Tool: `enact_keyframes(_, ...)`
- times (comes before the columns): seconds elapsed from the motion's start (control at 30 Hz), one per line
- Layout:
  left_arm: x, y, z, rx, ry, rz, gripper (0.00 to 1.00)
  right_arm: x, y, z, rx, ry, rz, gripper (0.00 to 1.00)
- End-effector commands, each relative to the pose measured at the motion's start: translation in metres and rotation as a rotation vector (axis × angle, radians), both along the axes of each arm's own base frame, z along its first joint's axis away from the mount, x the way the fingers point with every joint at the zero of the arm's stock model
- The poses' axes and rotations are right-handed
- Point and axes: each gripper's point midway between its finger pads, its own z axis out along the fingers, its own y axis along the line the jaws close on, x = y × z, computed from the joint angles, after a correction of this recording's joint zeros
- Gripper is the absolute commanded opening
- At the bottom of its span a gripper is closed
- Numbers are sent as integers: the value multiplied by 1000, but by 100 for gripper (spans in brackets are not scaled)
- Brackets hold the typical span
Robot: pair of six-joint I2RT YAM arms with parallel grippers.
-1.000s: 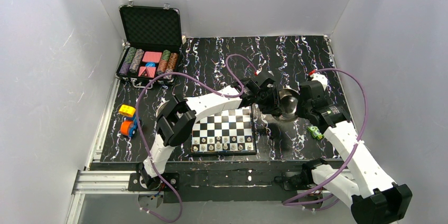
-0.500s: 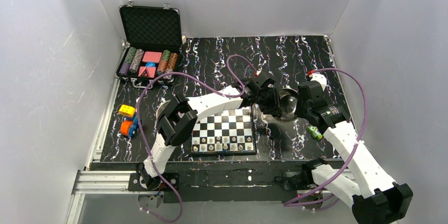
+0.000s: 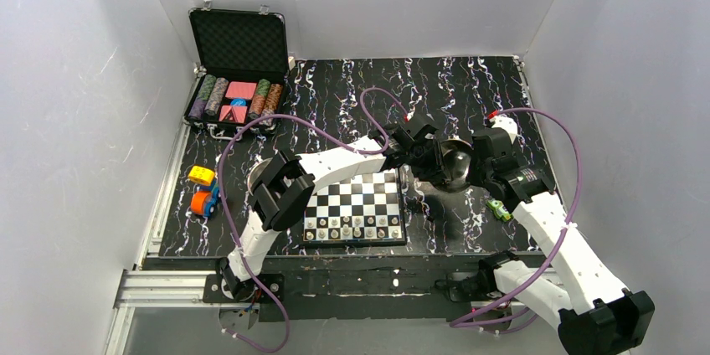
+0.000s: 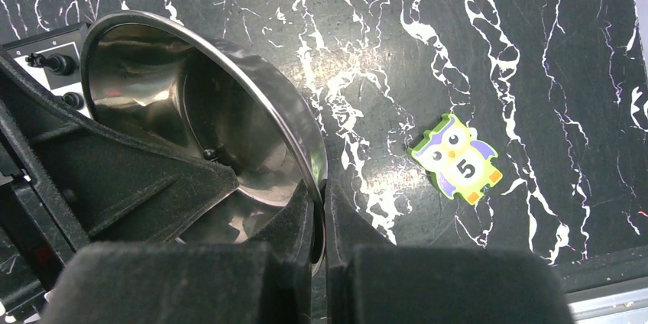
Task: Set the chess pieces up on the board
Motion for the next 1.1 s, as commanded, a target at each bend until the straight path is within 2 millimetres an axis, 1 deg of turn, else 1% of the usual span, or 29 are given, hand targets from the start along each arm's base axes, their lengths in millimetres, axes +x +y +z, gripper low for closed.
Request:
enact_keyframes(0.0, -1, -1, 5, 1, -9, -1, 22, 20, 10, 38, 77, -155, -7, 1)
enact_keyframes(0.17, 2, 0, 4, 10, -34, -5, 19, 19, 14, 36, 93, -168, 15, 1)
enact_keyframes(0.27, 4, 2, 5, 18, -57, -7, 14, 18, 18, 34, 114, -176, 36, 1)
enact_keyframes(0.37, 6, 4, 4, 28, -74, -5, 13, 17, 22, 34, 136, -190, 50, 1)
enact_keyframes(0.43, 7, 5, 4, 33, -81, 0, 14, 16, 23, 35, 148, -202, 52, 1)
enact_keyframes(0.5, 8, 5, 4, 36, -87, 1, 19, 16, 25, 38, 161, -215, 61, 1)
enact_keyframes(0.6, 10, 6, 4, 41, -96, 2, 21, 15, 28, 40, 179, -230, 78, 1)
enact_keyframes(0.93, 11, 9, 3, 51, -109, 4, 23, 14, 37, 43, 222, -240, 110, 1)
enact_keyframes(1.07, 11, 9, 2, 54, -110, 4, 29, 14, 39, 44, 230, -241, 116, 1)
